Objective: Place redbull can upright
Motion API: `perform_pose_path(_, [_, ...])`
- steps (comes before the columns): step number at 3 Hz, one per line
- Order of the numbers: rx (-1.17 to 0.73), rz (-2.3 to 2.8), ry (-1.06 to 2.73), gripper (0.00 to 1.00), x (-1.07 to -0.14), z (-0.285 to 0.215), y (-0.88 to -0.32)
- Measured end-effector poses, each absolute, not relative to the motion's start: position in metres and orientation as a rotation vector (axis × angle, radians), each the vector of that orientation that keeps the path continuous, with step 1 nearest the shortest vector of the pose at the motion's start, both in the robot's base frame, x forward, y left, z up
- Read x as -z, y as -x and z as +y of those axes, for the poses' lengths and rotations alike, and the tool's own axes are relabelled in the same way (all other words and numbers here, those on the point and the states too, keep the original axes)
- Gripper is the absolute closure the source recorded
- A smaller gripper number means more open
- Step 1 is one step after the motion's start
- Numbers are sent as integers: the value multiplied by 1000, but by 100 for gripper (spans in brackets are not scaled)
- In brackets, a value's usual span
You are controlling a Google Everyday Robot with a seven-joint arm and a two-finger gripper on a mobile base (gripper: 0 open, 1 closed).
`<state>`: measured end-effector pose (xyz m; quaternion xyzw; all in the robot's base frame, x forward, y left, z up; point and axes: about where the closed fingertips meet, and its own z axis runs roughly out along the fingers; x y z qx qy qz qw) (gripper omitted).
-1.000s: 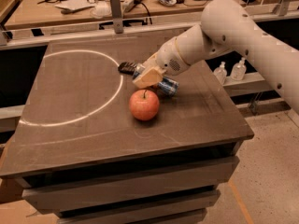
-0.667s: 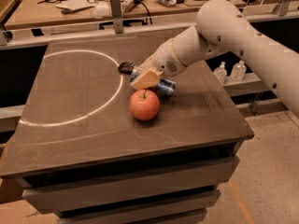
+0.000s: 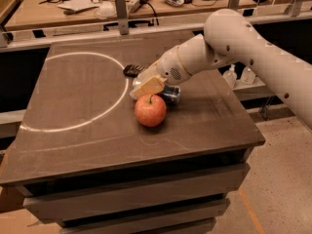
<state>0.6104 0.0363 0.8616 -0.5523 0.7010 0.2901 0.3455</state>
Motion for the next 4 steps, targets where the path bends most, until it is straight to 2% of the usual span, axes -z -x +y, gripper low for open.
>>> perform_pose_path(1, [-767, 1813, 1403, 0, -862, 40, -609])
perform_pose_path(3, [-759, 1753, 1062, 0, -885, 34, -616])
perform_pose_path(4, [-709, 1720, 842, 0, -898, 19, -593])
